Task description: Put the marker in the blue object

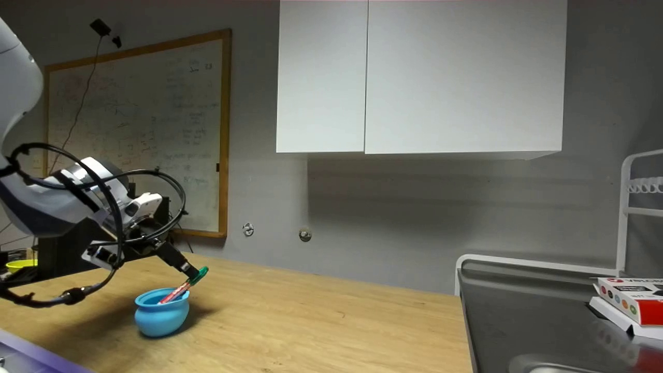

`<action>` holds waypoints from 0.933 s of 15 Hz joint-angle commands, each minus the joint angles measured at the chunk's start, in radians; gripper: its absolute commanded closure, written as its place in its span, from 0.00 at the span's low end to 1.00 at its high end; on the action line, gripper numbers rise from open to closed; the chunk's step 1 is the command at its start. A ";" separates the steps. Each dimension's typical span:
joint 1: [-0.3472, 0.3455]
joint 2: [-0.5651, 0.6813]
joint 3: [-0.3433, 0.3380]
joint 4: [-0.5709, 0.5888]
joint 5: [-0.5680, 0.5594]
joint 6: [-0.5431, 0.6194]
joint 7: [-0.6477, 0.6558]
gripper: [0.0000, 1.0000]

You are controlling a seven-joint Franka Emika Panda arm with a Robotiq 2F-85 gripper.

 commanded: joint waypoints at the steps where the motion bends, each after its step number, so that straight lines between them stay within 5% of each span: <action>1: 0.009 0.018 -0.015 0.022 -0.013 -0.005 -0.021 0.29; 5: 0.010 0.008 -0.018 0.022 -0.013 -0.001 -0.031 0.01; 8: 0.013 -0.022 -0.048 0.013 0.002 0.038 -0.144 0.00; 14: -0.001 -0.186 -0.184 -0.070 0.024 0.344 -0.523 0.00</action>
